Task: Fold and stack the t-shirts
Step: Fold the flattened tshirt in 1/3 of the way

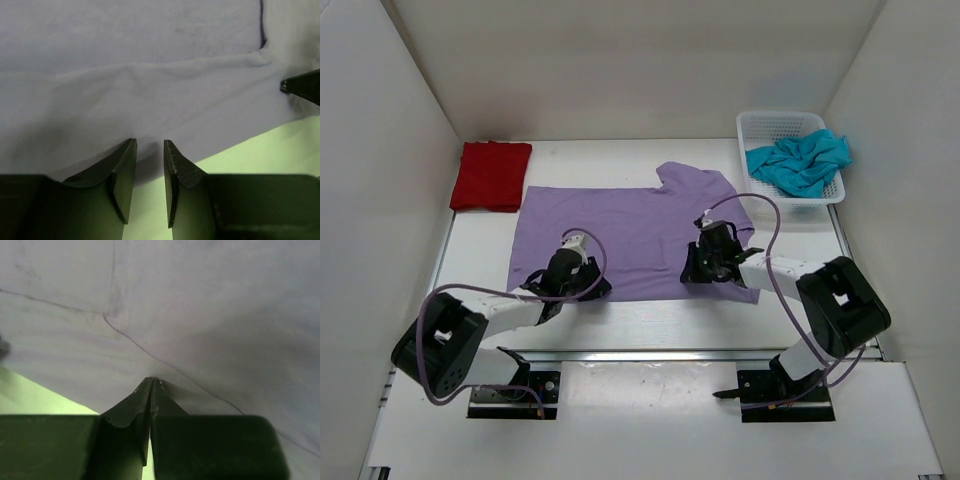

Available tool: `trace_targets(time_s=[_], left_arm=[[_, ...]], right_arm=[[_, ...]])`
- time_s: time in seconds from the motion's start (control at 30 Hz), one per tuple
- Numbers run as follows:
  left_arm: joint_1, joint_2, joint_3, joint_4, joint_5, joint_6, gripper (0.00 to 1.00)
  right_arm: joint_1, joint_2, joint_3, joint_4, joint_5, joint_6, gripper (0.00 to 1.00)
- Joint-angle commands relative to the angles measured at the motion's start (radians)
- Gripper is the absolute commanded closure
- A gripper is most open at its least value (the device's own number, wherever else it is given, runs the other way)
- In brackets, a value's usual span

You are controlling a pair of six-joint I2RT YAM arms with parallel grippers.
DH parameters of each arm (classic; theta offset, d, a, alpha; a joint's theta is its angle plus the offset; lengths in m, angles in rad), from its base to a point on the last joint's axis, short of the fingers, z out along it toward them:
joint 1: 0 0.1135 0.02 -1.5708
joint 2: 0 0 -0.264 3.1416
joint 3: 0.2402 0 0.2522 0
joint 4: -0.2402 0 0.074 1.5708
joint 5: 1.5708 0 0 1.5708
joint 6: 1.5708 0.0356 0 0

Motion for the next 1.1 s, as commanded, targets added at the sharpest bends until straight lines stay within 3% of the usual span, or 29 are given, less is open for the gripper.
trace_targets(time_s=[0.0,0.1,0.2,0.27,0.37,0.4,0.47,0.53,0.63,0.8,0.87,0.93,1.07], left_arm=[[0.028,-0.097,-0.091,-0.078,0.034,-0.006,0.60],[0.008,-0.224,-0.151,-0.128,0.005,-0.030,0.60],[0.019,-0.321,-0.178,-0.147,0.015,-0.055,0.59],[0.037,-0.342,-0.120,-0.185,0.017,-0.041,0.59],[0.051,-0.329,-0.034,-0.205,0.019,-0.001,0.58],[0.057,-0.313,0.006,-0.204,0.022,0.011,0.58],[0.072,-0.280,0.049,-0.179,0.040,0.016,0.58],[0.066,-0.266,0.051,-0.147,0.055,0.004,0.58],[0.049,-0.257,0.031,-0.118,0.055,-0.010,0.58],[0.039,-0.234,0.008,-0.069,0.080,-0.012,0.59],[0.029,-0.220,0.008,-0.073,0.078,-0.004,0.58],[0.026,-0.211,0.007,-0.065,0.077,0.002,0.59],[0.026,-0.189,-0.003,-0.049,0.094,-0.015,0.59]], right_arm=[[0.032,-0.072,-0.060,-0.054,0.013,-0.016,1.00],[0.061,-0.126,-0.070,-0.100,0.009,-0.009,1.00],[0.029,-0.178,-0.022,-0.117,-0.042,-0.007,0.89],[-0.031,-0.180,0.042,-0.076,-0.059,-0.007,0.81],[-0.105,-0.103,0.197,-0.051,-0.074,-0.042,0.79],[-0.143,-0.020,0.288,-0.060,-0.042,-0.062,0.79],[-0.212,0.170,0.526,-0.117,-0.024,-0.116,0.93],[-0.250,0.303,0.678,-0.125,0.016,-0.138,1.00],[-0.298,0.525,0.971,-0.207,0.030,-0.156,1.00],[-0.314,0.892,1.556,-0.482,0.105,-0.228,0.81],[-0.333,1.080,1.903,-0.635,0.116,-0.240,0.74],[-0.344,1.200,2.117,-0.718,0.121,-0.227,0.66],[-0.366,1.120,1.890,-0.628,0.110,-0.214,0.58]])
